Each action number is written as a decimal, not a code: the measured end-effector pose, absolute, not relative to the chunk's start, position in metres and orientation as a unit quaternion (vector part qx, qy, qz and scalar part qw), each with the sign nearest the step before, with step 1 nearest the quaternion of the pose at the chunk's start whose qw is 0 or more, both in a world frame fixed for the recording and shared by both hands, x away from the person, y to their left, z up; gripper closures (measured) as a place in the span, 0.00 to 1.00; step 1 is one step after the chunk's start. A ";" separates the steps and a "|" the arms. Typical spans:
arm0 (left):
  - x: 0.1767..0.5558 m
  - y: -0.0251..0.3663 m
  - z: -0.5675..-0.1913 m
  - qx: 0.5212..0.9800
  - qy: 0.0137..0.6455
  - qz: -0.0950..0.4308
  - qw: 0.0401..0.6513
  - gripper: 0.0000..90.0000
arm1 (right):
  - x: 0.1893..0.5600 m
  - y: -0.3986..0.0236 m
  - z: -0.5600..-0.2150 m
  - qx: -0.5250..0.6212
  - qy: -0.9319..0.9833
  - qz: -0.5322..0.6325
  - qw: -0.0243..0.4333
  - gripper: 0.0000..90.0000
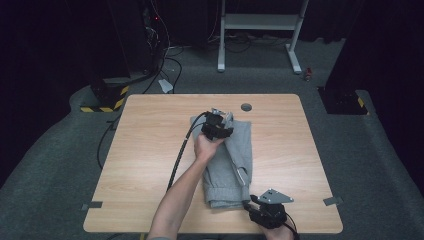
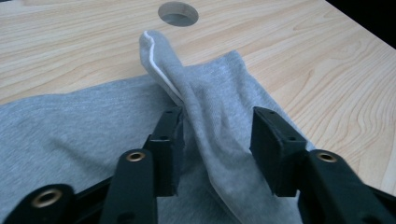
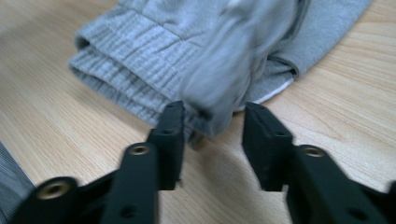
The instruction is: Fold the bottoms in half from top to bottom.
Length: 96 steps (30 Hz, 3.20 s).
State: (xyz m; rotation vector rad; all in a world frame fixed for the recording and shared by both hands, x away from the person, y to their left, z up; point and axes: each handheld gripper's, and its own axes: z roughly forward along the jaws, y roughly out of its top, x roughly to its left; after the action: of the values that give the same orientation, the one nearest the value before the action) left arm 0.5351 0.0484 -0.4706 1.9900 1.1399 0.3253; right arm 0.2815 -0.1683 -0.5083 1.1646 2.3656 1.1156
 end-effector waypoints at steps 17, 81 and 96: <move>0.496 0.076 -0.453 0.789 0.429 0.137 0.417 0.45 | 0.285 -0.171 -0.481 0.379 0.814 0.415 0.146 0.73; 0.329 0.119 -0.522 0.812 0.400 0.109 0.410 0.39 | 0.309 -0.151 -0.505 0.351 0.858 0.344 0.151 0.85; 0.368 0.109 -0.497 0.810 0.398 0.168 0.396 0.46 | 0.343 -0.142 -0.482 0.371 0.826 0.367 0.212 0.71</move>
State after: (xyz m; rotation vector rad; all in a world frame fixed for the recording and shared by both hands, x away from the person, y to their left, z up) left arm 0.3682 0.1091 -0.4968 2.0536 1.0100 0.4251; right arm 0.3434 -0.1420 -0.4823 1.0318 2.2952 1.0199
